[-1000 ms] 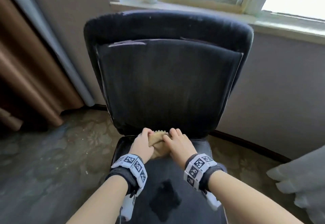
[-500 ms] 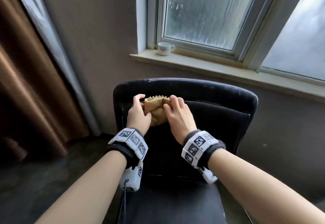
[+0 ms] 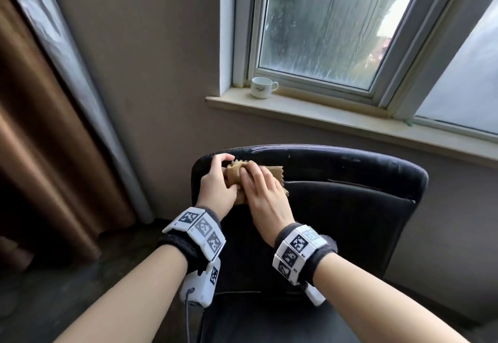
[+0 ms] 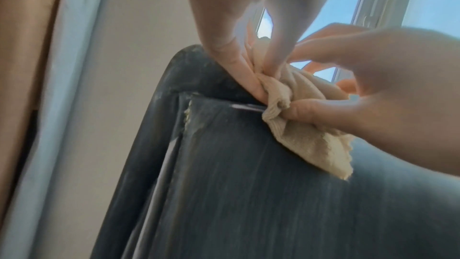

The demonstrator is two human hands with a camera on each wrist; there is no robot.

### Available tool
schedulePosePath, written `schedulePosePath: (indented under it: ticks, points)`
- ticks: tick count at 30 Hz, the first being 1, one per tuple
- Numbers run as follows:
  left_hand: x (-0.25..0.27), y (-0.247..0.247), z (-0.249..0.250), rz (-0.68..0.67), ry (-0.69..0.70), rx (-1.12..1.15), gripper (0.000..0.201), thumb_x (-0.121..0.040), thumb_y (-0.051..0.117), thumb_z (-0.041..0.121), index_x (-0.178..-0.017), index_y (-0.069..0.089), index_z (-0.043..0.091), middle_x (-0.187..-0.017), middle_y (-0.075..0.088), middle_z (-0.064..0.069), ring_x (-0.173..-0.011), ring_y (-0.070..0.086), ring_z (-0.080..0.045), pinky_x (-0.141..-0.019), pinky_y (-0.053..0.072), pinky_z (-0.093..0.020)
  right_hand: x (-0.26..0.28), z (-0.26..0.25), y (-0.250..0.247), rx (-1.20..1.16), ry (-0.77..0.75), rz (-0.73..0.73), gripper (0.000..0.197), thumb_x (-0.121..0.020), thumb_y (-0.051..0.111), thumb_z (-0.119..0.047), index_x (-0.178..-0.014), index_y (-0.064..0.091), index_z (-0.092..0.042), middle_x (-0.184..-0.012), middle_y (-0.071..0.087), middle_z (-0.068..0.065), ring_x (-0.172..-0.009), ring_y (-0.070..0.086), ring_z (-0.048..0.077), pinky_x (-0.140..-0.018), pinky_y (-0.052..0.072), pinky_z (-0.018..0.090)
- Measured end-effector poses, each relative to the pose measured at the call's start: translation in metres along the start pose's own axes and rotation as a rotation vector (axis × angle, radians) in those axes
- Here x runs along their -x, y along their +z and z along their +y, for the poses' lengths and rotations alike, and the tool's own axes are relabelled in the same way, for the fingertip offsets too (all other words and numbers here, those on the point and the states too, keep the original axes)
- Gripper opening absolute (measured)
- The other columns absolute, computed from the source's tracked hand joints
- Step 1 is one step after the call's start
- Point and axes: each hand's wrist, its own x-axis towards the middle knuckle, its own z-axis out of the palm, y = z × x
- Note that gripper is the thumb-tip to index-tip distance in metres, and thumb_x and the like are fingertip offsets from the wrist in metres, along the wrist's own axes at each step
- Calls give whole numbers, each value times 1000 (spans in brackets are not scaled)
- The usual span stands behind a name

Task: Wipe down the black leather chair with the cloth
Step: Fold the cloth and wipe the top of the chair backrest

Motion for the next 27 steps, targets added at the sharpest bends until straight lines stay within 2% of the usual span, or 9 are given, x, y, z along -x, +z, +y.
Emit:
schedulePosePath:
  ticks: [2, 5, 8, 10, 13, 18, 20, 23, 27]
  points:
    - [-6, -2, 11, -28, 28, 12, 49, -75, 64, -8, -115, 51, 16, -91, 64, -5, -85, 65, -21, -76, 49, -16, -10, 6, -12, -73, -12, 36, 42, -82, 40, -9, -119, 54, 5, -129, 40, 15, -108, 49, 31, -77, 56, 40]
    - [-16, -4, 30, -15, 106, 29, 49, -73, 68, -5, -114, 52, 16, -95, 64, -3, -86, 64, -15, -71, 46, -2, -29, 17, -38, -108, -27, 117, 34, -83, 44, -7, -108, 62, 7, -119, 59, 21, -98, 59, 36, -76, 57, 40]
    - [-23, -1, 40, 8, 235, -134, 50, -73, 70, 2, -118, 51, 12, -112, 57, -3, -101, 57, -14, -76, 40, 1, -50, 31, -53, -11, -10, 51, 25, -76, 56, -4, -96, 66, 7, -108, 65, 21, -90, 63, 37, -70, 58, 37]
    - [-24, 3, 36, -28, 239, -286, 57, -75, 67, 6, -127, 46, 14, -123, 51, -6, -114, 51, -18, -89, 33, -6, -55, 28, -47, 97, 8, -59, 30, -74, 47, -6, -93, 67, 6, -102, 67, 20, -85, 64, 36, -66, 58, 39]
    - [-22, 14, 27, -92, 242, -497, 70, -80, 59, 8, -143, 27, 12, -141, 38, -10, -131, 39, -22, -110, 29, -26, -46, 15, -26, 204, 65, -182, 47, -79, 34, -15, -111, 64, 2, -113, 68, 18, -101, 65, 36, -79, 57, 42]
    - [-28, 21, 25, -74, 252, -784, 77, -86, 49, 2, -148, 3, 9, -138, 41, -13, -126, 41, -27, -106, 31, -32, -44, 24, -16, 215, 33, -181, 43, -85, 37, -16, -119, 63, -10, -118, 66, 17, -110, 61, 38, -83, 55, 48]
    - [-30, 19, 25, -41, 303, -872, 84, -79, 59, -3, -147, 12, 7, -127, 51, -14, -114, 50, -29, -99, 41, -35, -44, 34, -19, 200, -11, -148, 42, -84, 37, -15, -114, 66, -8, -116, 67, 18, -108, 62, 38, -84, 55, 48]
    - [-30, 22, 15, 32, 407, -992, 91, -50, 82, -7, -132, 46, 0, -102, 65, -14, -87, 64, -31, -75, 56, -35, -33, 60, -29, 196, 17, -76, 41, -83, 37, -11, -112, 66, -5, -115, 67, 19, -109, 62, 38, -88, 53, 48]
    - [-26, 23, 17, -31, 346, -908, 78, -56, 81, -6, -128, 52, 5, -118, 59, -13, -103, 58, -31, -88, 50, -38, 1, 118, -49, 239, 226, -31, 45, -82, 38, -5, -121, 60, -3, -121, 63, 20, -116, 56, 41, -99, 44, 54]
